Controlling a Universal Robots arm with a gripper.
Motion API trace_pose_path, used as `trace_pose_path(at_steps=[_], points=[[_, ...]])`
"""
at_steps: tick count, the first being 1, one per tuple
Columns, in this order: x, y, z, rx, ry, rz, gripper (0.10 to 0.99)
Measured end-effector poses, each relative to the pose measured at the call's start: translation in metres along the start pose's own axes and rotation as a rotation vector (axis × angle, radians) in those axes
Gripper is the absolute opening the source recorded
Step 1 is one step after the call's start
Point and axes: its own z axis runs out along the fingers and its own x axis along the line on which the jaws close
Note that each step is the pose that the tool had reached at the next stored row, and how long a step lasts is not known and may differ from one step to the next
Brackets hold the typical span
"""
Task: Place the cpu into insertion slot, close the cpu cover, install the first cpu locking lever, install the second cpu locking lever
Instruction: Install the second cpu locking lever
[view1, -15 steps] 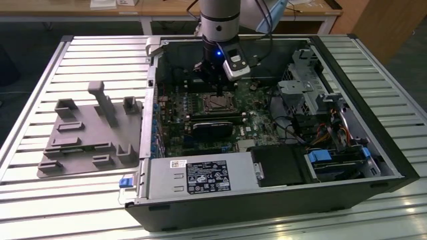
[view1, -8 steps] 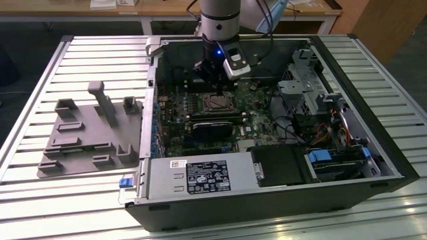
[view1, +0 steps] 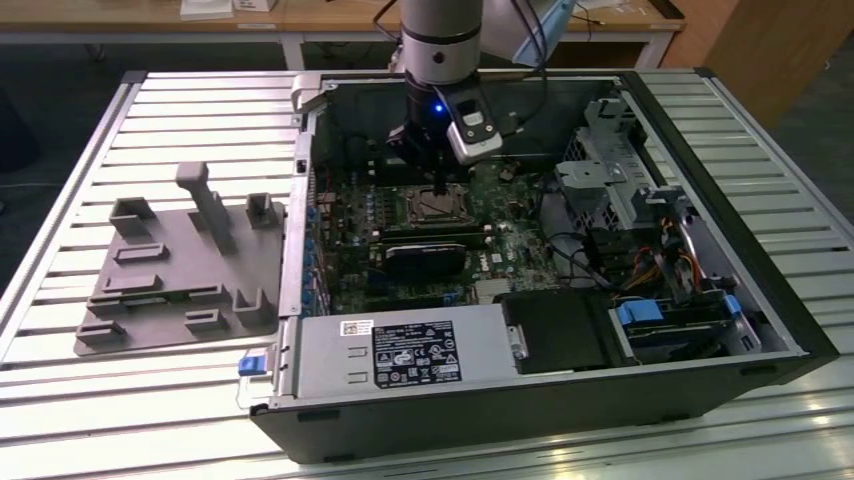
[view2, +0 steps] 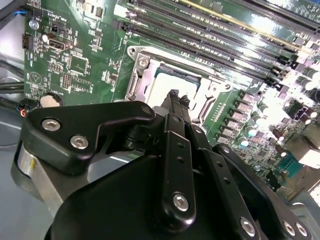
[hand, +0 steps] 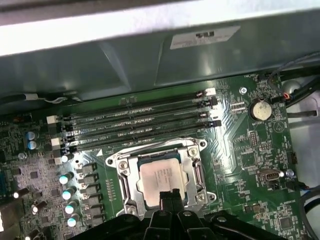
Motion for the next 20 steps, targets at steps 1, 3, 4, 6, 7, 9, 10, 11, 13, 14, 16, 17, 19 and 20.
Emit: trace_pose_path(at_steps=[1, 3, 4, 6, 7, 9, 10, 11, 13, 14, 16, 17, 19, 20], points=[[-0.0002, -0.001, 0.0, 0.0, 0.0, 0.0, 0.102], [-0.0006, -0.0027, 0.0, 0.0, 0.0, 0.0, 0.102], [-0.0007, -0.0037, 0.0, 0.0, 0.0, 0.0, 0.102], [-0.0011, -0.0056, -0.0001, 0.0, 0.0001, 0.0, 0.102], [-0.0013, -0.0065, -0.0001, 0.0, 0.0001, 0.0, 0.102], [-0.0017, -0.0083, 0.0, 0.0, 0.0, 0.0, 0.102], [-0.0019, -0.0092, 0.0, 0.0, 0.0, 0.0, 0.102], [-0.002, -0.01, 0.0, 0.0, 0.0, 0.0, 0.102], [-0.0024, -0.0116, -0.0001, 0.0, 0.0001, 0.0, 0.102], [-0.0025, -0.0125, -0.0001, 0.0, 0.0, 0.0, 0.102], [-0.0029, -0.0142, -0.0001, 0.0, 0.0001, 0.0, 0.102], [-0.003, -0.015, -0.0001, 0.0, 0.0001, 0.0, 0.102], [-0.0033, -0.0163, -0.0001, 0.0, 0.0, 0.0, 0.102], [-0.0034, -0.017, -0.0001, 0.0, 0.0, 0.0, 0.102]])
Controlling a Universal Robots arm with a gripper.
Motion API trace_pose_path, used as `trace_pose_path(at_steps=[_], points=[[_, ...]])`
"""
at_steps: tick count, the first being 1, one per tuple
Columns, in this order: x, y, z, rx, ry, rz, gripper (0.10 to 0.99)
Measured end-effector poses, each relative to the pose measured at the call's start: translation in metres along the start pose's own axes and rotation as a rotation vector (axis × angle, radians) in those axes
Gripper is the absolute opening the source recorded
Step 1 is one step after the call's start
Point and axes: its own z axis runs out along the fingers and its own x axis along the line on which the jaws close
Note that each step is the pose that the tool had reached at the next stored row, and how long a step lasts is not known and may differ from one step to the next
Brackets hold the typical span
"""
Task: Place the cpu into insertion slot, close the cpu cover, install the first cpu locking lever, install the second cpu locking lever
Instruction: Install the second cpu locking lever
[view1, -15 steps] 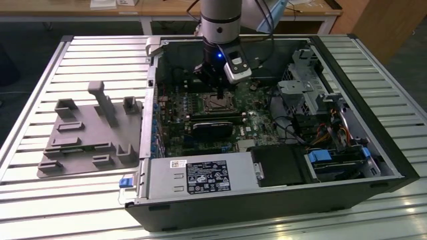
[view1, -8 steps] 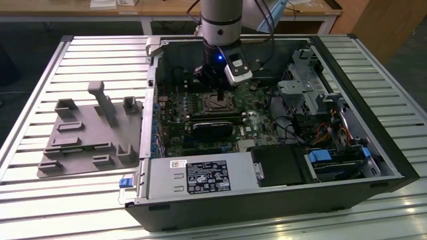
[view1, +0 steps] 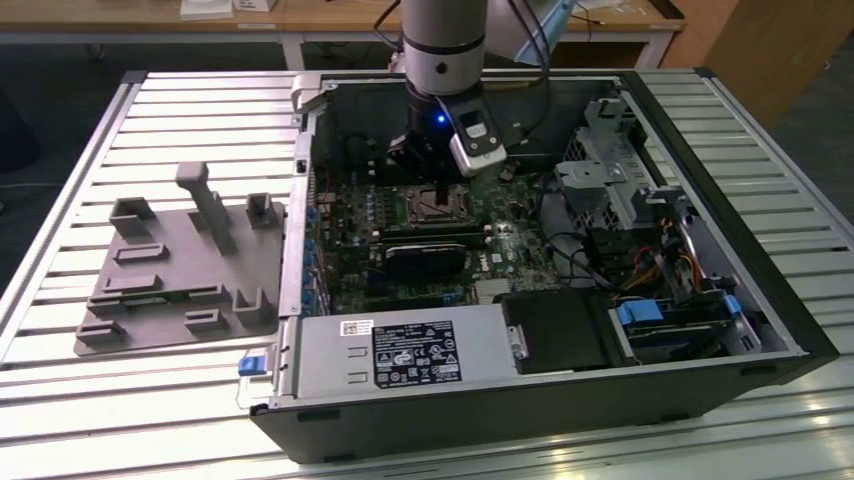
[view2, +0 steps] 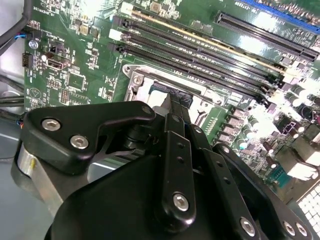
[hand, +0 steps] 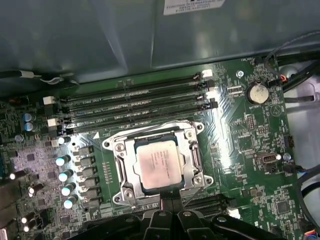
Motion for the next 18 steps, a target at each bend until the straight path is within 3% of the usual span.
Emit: trace_pose_path(at_steps=[18], points=[[-0.003, -0.0144, 0.0001, 0.0, -0.0006, 0.0, 0.102]])
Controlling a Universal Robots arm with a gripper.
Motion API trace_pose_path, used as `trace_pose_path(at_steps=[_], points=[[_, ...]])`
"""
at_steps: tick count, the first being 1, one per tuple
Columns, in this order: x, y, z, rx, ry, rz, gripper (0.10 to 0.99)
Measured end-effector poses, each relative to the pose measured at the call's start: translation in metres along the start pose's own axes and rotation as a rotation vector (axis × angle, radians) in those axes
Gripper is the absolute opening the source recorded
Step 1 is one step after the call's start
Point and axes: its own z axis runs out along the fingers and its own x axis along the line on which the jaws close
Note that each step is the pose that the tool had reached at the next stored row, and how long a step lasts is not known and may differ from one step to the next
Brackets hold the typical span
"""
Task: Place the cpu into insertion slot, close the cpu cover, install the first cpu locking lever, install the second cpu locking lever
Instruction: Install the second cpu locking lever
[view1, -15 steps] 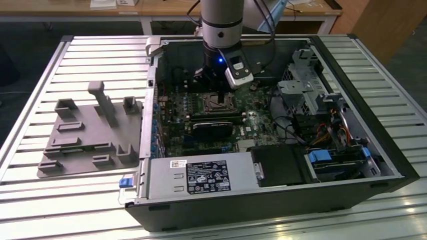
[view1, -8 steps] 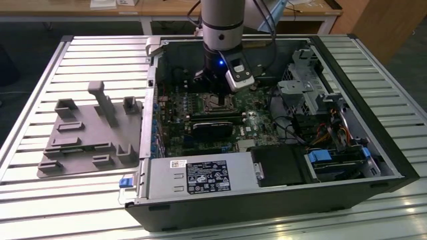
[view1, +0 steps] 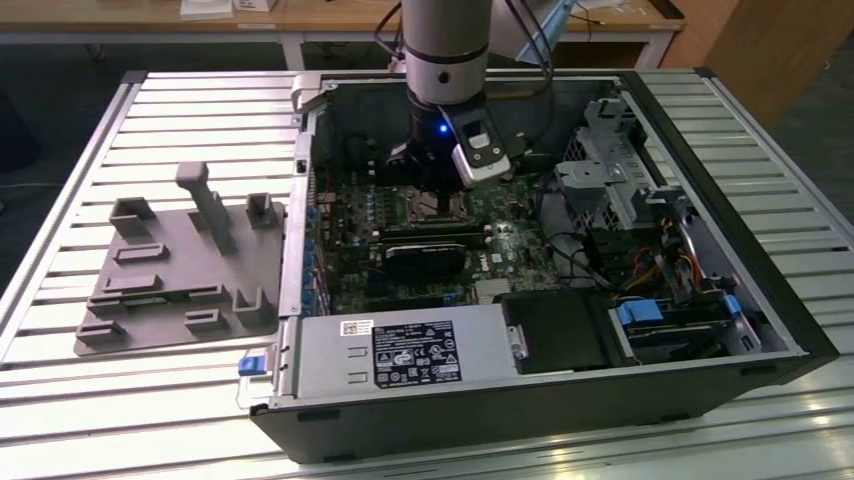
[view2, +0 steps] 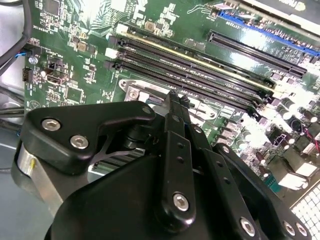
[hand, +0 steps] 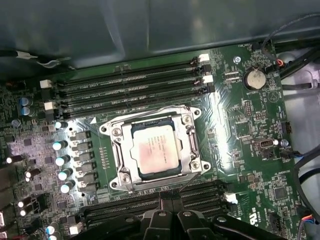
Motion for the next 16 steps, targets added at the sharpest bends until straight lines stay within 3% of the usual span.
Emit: trace_pose_path(at_steps=[5, 13, 16], points=[[0.0004, -0.0016, 0.0002, -0.001, -0.0028, 0.0, 0.102], [0.013, -0.0057, 0.0002, -0.011, -0.0207, 0.0, 0.102], [0.0137, -0.0067, 0.0004, -0.016, -0.0225, 0.0, 0.102]])
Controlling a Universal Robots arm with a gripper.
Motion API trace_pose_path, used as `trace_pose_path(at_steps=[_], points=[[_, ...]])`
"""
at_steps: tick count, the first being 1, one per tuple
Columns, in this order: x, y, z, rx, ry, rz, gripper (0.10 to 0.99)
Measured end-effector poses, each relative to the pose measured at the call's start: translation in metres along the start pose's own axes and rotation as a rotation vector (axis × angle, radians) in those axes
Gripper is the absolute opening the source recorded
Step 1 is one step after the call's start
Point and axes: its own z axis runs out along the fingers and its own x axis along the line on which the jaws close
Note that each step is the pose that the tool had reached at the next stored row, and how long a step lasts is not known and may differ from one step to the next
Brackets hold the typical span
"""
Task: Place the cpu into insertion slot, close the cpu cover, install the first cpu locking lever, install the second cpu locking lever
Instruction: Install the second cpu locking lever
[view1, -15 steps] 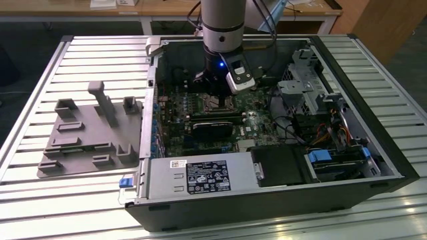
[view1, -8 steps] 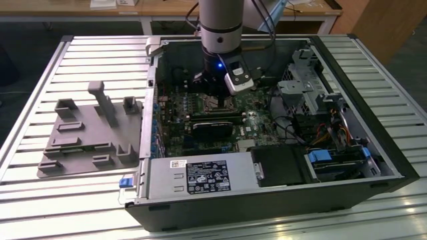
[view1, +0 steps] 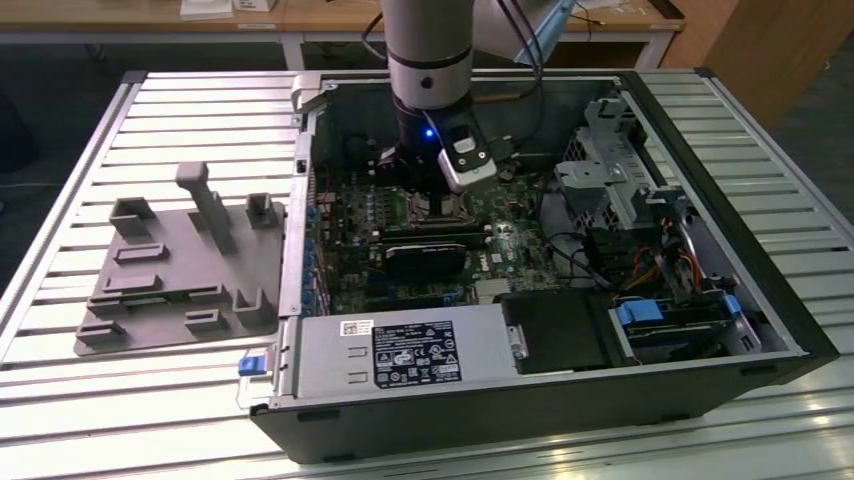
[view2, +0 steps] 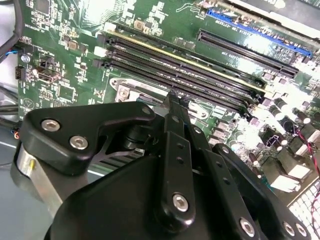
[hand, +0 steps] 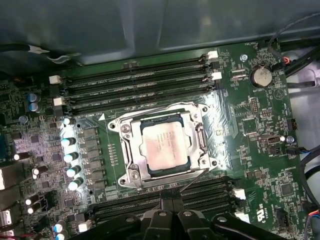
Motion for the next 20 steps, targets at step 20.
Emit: trace_pose_path(at_steps=[20], points=[[0.0088, -0.0187, 0.0076, -0.077, 0.0032, 0.007, 0.102]])
